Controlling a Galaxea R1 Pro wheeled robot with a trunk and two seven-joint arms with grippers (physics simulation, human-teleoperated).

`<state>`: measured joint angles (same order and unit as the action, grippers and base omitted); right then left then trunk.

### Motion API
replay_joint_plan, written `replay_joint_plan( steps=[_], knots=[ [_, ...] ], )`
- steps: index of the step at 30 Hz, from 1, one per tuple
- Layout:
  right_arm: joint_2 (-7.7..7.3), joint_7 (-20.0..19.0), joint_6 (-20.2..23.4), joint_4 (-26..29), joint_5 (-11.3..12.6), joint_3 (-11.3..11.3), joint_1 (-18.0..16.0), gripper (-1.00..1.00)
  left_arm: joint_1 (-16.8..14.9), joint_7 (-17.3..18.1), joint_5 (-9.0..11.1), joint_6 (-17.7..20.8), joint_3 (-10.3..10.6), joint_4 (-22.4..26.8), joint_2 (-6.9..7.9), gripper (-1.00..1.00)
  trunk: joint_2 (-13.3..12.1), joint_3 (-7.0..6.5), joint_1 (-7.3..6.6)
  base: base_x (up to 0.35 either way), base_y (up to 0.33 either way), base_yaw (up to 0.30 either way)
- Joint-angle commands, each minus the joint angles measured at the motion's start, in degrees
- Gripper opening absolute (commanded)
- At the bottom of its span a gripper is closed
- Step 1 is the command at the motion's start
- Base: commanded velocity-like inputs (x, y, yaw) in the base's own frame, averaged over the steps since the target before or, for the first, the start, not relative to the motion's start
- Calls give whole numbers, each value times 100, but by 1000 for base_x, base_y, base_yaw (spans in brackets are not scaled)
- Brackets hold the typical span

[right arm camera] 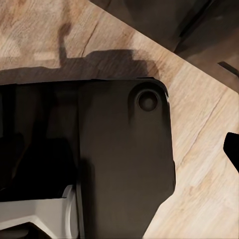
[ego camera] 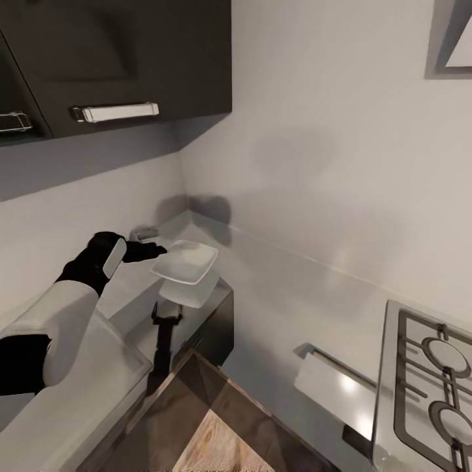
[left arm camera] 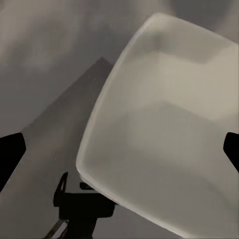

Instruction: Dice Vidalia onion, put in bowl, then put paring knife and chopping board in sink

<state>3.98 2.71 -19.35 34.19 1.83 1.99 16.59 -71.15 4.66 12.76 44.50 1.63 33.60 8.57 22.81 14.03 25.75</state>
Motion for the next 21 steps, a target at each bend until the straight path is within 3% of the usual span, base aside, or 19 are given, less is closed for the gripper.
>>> replay_joint_plan(
  steps=[1,21],
  knots=[
    [-2,28,-7,8,19,21,2,100,-4,1,25,23,19,9,26,100,11,19,3,0,0,0],
    [-2,29,-7,9,19,24,2,100,5,0,18,7,28,-19,57,100,11,205,3,0,0,0]
  ],
)
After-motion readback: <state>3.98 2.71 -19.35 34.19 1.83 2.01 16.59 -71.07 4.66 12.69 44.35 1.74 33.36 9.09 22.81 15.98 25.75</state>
